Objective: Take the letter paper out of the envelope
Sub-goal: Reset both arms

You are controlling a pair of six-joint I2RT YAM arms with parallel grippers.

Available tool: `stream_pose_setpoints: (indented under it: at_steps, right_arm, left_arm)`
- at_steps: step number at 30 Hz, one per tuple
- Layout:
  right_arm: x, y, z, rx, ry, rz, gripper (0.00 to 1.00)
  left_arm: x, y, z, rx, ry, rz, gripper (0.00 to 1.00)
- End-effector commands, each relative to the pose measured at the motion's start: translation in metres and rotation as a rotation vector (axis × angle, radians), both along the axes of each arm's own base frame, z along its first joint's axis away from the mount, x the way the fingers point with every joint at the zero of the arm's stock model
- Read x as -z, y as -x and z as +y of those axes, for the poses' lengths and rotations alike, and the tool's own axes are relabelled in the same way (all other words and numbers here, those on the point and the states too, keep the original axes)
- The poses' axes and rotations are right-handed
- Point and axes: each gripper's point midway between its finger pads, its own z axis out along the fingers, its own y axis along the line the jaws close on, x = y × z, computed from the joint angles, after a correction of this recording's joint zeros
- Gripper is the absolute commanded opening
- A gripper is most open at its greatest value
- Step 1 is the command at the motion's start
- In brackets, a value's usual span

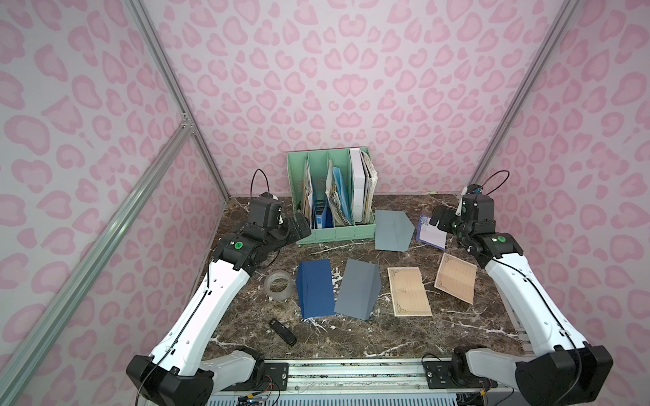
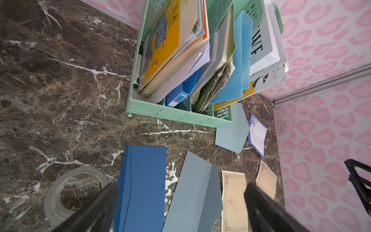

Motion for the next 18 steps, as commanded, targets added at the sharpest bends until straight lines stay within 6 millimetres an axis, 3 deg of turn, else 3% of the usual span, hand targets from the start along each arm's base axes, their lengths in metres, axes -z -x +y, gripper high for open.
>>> stream_pose_setpoints:
  at_steps: [1,4,8,11,14,18]
  right_arm:
    - [-0.01,-0.007,-0.032,0.215,0.009,-0.083,0.98]
    - [-0.011,-0.009,-0.036,0.201,0.05,-0.224,0.98]
    - [0.0,0.001,-0.043,0.186,0.179,-0.411,0.98]
    - [0.031,0.003,-0.051,0.197,0.287,-0.371,0.98]
    - [0.073,0.001,-0.054,0.173,0.331,-0.271,0.98]
    - [0.117,0.001,-0.051,0.146,0.335,-0.189,0.98]
  left_arm:
    - [0.011,0.008,0.059,-0.276,-0.19,0.056,0.99]
    - [0.02,0.019,0.1,-0.488,-0.286,0.021,0.99]
    - [0.026,0.024,0.128,-0.592,-0.389,-0.142,0.99]
    - [0.034,0.023,0.139,-0.563,-0.556,-0.216,0.99]
    - [0.05,0.023,0.151,-0.565,-0.725,-0.164,0.99]
    - [0.092,0.006,0.16,-0.506,-0.857,-0.061,0.99]
